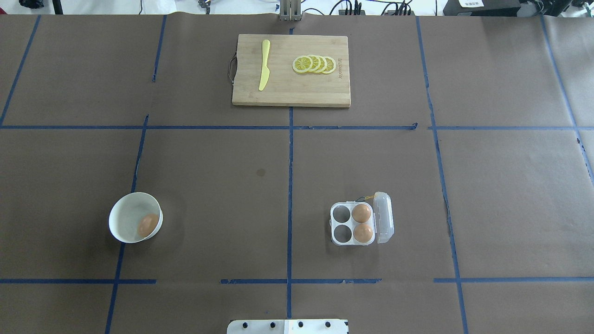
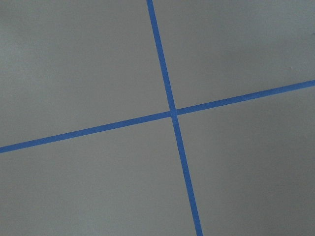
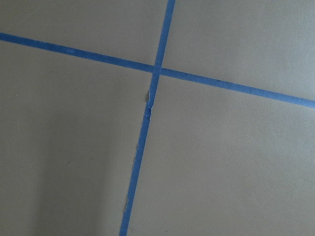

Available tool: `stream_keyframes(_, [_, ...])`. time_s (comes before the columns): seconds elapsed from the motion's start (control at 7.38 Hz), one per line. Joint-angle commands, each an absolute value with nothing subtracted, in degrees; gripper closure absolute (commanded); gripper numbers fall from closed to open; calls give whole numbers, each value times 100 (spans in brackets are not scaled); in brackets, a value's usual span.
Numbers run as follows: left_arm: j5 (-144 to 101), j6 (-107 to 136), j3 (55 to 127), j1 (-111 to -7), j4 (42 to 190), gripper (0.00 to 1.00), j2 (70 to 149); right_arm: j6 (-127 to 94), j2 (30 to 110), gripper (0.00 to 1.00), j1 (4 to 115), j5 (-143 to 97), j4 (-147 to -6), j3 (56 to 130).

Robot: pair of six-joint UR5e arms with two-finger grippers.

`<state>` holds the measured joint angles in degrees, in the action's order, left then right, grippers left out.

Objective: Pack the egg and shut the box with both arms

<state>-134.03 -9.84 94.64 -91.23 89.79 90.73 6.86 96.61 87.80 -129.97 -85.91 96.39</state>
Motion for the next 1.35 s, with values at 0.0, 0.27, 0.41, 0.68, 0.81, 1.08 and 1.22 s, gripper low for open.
stream_keyframes(0.0, [-13403,-984,9448,-9123,9157,0,9053,694,9668,0,8780,-12982,-8535,9642])
stream_keyframes(0.27, [-13403,-976,9440,-9123,9185,0,9026,686,9668,0,8780,-13008,-8525,9677])
stream_keyframes(0.41, [-13386,-958,9431,-9106,9176,0,9044,677,9659,0,8780,-13008,-8499,9677])
stream_keyframes(0.68, [-13412,-984,9422,-9088,9385,0,9009,607,9659,0,8780,-13008,-8499,9677])
stream_keyframes(0.81, [-13421,-993,9370,-9088,9587,0,8965,598,9659,0,8780,-12999,-8499,9677])
stream_keyframes(1.08, [-13395,-984,9194,-9097,10210,0,8833,598,9633,0,8780,-13017,-8499,9755])
stream_keyframes(1.22, [-13360,-932,9159,-9079,10691,0,8894,598,9624,0,8780,-13017,-8508,9756])
